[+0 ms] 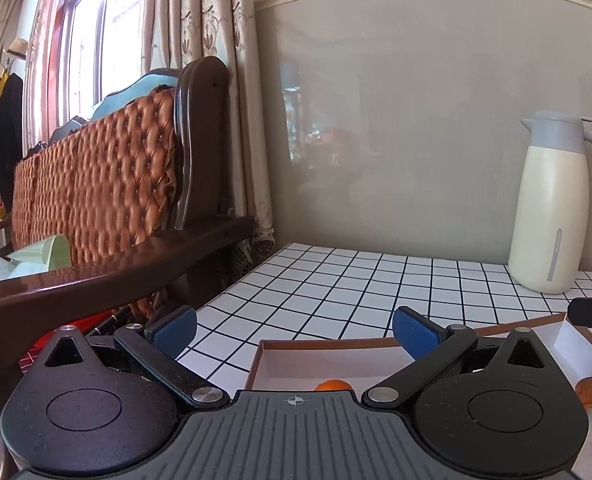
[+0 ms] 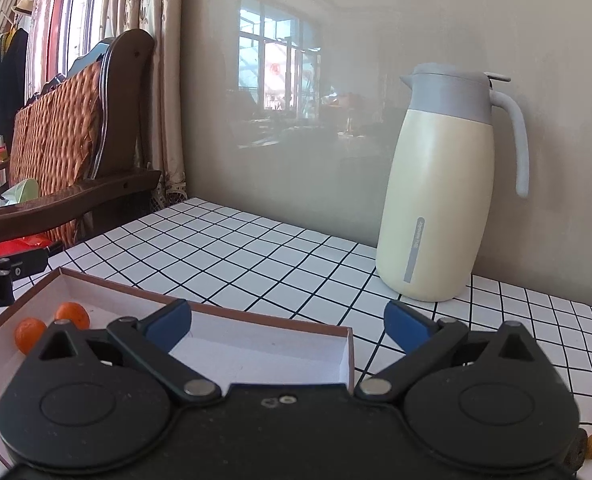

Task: Organize fruits
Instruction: 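Open the left tool to drop the orange while the right tool drops the carrot piece into the box, then move both open tools back from the box to the fruit group, then grasp the dark plum with the left tool while the right tool grasps a carrot piece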

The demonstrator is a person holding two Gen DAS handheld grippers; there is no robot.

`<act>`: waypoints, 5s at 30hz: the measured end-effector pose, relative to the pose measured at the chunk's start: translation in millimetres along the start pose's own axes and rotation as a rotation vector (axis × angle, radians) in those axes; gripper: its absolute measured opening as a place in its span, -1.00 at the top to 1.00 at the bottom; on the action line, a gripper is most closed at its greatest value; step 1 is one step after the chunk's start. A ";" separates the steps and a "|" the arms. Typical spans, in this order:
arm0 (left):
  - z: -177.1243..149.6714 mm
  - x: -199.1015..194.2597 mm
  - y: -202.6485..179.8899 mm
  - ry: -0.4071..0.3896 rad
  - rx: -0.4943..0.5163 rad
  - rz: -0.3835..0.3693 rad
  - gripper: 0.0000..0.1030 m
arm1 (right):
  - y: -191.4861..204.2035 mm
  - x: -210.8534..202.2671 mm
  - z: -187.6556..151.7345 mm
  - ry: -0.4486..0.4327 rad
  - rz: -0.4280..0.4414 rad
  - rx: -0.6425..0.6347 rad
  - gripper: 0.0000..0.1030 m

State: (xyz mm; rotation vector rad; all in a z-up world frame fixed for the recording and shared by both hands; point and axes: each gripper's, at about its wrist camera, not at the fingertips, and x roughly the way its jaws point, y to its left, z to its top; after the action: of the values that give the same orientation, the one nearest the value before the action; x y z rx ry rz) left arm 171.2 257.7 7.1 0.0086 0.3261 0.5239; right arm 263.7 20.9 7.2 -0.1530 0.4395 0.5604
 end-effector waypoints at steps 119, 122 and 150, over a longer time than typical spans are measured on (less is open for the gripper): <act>-58.2 -102.9 -364.9 0.133 0.285 -0.616 -0.15 | -234.7 -142.7 -106.8 0.120 -0.356 0.258 0.35; -59.3 -94.0 -373.5 0.153 0.295 -0.609 -0.14 | -238.1 -132.3 -106.1 0.136 -0.340 0.257 0.35; -53.3 -52.6 -402.4 0.236 0.268 -0.657 0.10 | -258.8 -70.1 -108.0 0.204 -0.269 0.337 0.59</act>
State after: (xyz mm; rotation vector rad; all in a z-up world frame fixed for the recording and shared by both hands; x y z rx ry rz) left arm 309.0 -121.1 -64.0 0.0962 0.5987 -0.1749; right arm 312.5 -257.5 -52.9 0.0553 0.6935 0.2005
